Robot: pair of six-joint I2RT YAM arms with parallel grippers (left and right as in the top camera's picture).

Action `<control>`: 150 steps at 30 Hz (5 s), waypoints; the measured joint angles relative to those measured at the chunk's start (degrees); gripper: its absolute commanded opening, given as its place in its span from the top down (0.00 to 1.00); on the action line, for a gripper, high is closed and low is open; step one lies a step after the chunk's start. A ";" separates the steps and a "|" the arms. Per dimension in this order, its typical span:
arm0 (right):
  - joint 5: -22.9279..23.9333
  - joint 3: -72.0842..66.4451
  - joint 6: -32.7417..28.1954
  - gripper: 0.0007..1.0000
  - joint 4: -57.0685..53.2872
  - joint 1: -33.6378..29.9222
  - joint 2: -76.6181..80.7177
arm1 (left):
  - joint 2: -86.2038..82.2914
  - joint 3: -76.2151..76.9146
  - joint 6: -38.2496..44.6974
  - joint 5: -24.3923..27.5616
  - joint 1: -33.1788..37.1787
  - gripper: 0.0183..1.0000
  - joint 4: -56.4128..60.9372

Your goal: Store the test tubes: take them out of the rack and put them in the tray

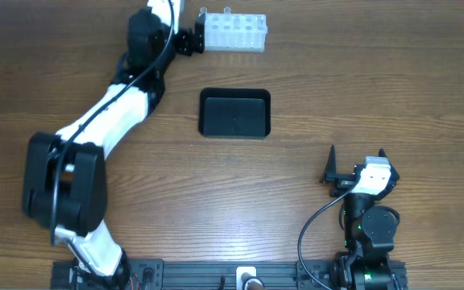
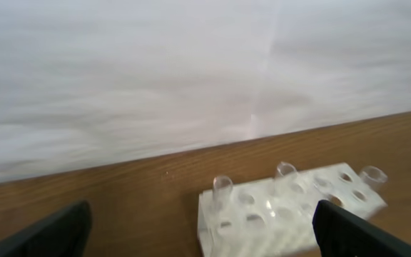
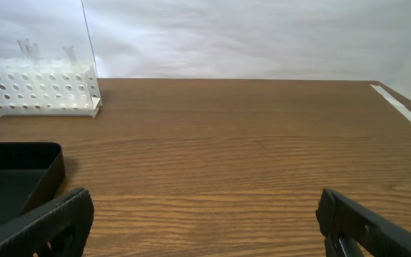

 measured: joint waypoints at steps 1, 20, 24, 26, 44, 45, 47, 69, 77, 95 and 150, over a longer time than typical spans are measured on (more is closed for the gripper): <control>0.00 0.00 0.00 0.01 -0.02 0.00 0.00 | 1.16 1.11 -0.02 -0.35 -0.13 0.04 0.04; 0.00 0.00 0.00 0.01 0.00 0.00 0.00 | 16.90 16.81 -1.57 -7.39 -2.64 0.15 -1.51; 0.00 0.00 0.02 0.01 0.00 0.00 0.00 | 19.39 19.74 -2.23 -7.85 -2.64 0.19 -1.92; 0.00 0.00 0.02 0.01 0.00 0.00 0.00 | 20.20 20.33 -2.62 -8.07 -2.64 0.21 -2.08; 0.00 0.00 0.02 0.01 0.00 0.00 0.00 | 22.82 20.55 -3.43 -10.01 -3.23 0.57 -2.29; 0.00 0.00 0.07 0.01 0.00 0.00 0.00 | 22.82 20.59 -3.41 -10.03 -3.26 0.58 -2.29; 0.00 0.00 0.00 0.01 0.00 0.00 0.00 | 22.82 20.63 -3.43 -10.03 -3.28 0.62 -2.29; 0.00 0.00 0.02 0.01 0.00 0.00 0.00 | 22.82 20.98 -4.33 -10.21 -3.87 0.78 -1.88; 0.00 0.00 0.02 0.01 0.00 0.00 0.00 | 22.82 20.98 -4.35 -10.21 -3.93 0.83 -1.88; 0.00 0.00 0.04 0.01 0.00 0.00 0.00 | 22.82 21.24 -4.72 -10.19 -4.11 0.90 -0.66; 0.00 0.00 0.00 0.01 0.00 0.00 0.00 | 11.61 25.73 -22.05 -15.80 -14.10 0.93 -66.03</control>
